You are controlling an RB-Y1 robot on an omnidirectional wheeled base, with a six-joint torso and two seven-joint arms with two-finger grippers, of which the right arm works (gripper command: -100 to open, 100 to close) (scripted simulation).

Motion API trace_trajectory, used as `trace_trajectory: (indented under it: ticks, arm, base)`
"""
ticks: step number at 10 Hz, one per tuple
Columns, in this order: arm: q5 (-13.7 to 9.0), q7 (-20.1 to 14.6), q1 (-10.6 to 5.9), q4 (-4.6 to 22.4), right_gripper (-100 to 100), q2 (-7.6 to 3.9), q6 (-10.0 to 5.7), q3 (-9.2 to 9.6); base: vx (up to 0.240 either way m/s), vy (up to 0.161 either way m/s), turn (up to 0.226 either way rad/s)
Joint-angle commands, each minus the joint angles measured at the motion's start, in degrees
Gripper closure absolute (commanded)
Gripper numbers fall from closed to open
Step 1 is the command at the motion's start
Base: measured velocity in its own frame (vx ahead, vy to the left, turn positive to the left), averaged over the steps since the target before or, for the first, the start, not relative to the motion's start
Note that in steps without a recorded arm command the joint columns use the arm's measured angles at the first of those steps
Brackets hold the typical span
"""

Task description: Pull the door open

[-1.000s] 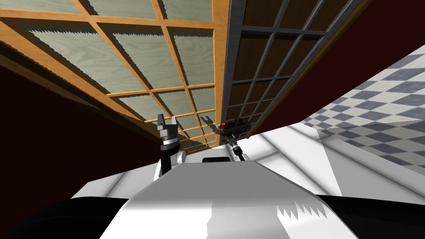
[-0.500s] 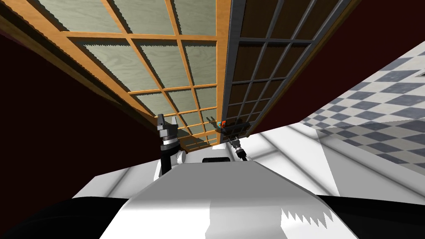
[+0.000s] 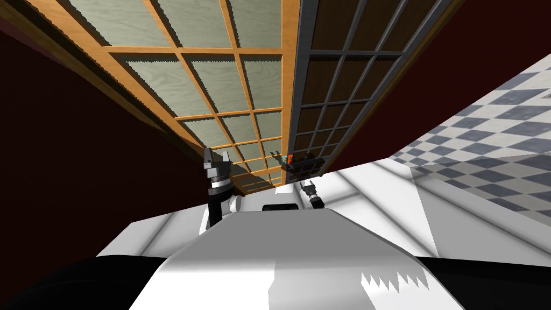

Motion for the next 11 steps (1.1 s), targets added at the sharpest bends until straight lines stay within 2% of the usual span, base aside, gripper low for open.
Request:
trace_trajectory:
  ticks: [1,2,5,6,7,8,9,11]
  arm:
    - [-0.6,0.8,-0.09,1.7,-100,-0.66,-0.45,-0.76]
    - [-1.6,1.8,0.62,3.3,-100,-1.57,-0.26,-1.84]
    - [-1.9,2.1,0.81,3.7,-100,-1.82,-0.20,-2.16]
    - [-2.8,3.0,1.32,5.1,-100,-2.44,-0.04,-3.14]
    - [-3.0,3.2,1.40,5.3,-100,-2.54,-0.01,-3.30]
    - [-3.9,4.1,1.82,6.7,-100,-3.06,0.15,-4.29]
    - [-3.9,4.1,1.82,6.7,-100,-3.06,0.15,-4.29]
    - [-5.6,5.8,2.29,9.0,-100,-3.69,0.39,-5.92]
  base:
    - [-0.074,-0.001,0.014]
    - [-0.153,-0.009,0.070]
    - [-0.085,0.012,0.008]
    - [-0.057,0.003,0.054]
    - [-0.074,-0.007,0.036]
    - [-0.104,0.009,0.062]
    - [-0.090,0.007,0.016]
    - [-0.106,-0.006,0.073]
